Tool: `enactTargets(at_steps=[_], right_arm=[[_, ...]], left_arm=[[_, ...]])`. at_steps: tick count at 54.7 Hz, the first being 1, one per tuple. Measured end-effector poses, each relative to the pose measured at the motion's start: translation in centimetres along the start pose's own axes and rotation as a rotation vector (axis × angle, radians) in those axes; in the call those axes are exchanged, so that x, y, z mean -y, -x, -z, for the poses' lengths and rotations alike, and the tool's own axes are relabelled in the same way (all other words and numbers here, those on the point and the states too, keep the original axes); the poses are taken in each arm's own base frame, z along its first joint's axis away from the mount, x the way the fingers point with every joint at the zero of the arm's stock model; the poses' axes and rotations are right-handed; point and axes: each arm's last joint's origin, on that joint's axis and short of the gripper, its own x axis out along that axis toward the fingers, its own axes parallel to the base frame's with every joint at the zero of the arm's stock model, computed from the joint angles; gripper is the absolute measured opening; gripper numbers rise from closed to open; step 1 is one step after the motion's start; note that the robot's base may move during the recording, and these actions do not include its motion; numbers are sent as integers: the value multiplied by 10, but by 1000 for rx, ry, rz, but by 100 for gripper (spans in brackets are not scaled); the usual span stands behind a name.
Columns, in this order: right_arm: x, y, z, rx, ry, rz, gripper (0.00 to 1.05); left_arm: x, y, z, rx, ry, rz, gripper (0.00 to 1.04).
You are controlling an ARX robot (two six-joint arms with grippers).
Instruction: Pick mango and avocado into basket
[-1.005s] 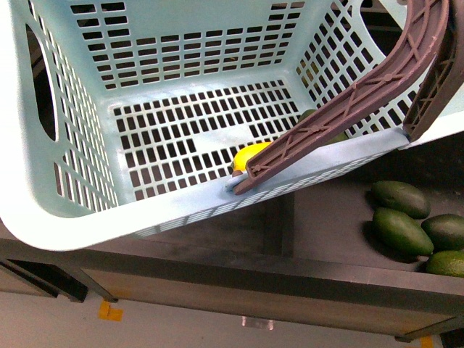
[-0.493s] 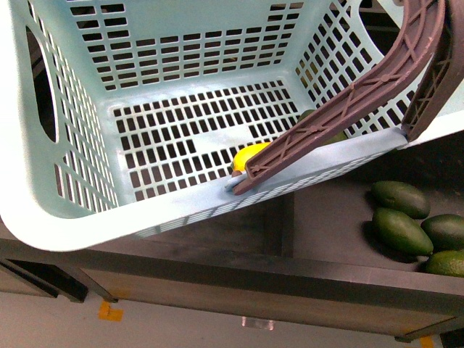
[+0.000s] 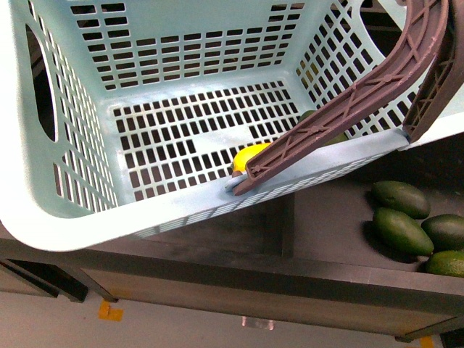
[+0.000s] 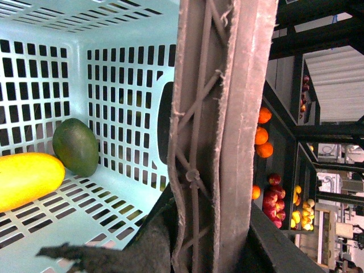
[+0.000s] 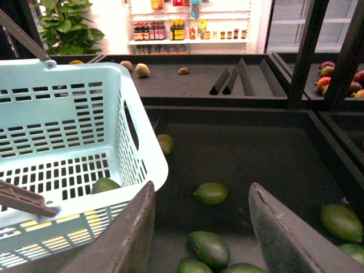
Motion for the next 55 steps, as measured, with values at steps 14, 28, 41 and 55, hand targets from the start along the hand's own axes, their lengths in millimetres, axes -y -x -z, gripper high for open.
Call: enactTargets(at_steps=[14, 28, 41, 55], right_arm=[[0, 0, 0, 0, 0, 0, 96], [0, 0, 0, 0, 0, -2, 96], [0, 0, 0, 0, 0, -2, 96], [0, 0, 0, 0, 0, -2, 96]], left_arm=[[0, 0, 0, 0, 0, 0, 19], [5, -7, -7, 434, 192, -115, 19], [-18, -18, -50, 518, 268, -157, 19], [-79, -40, -94, 617, 499, -158, 19]])
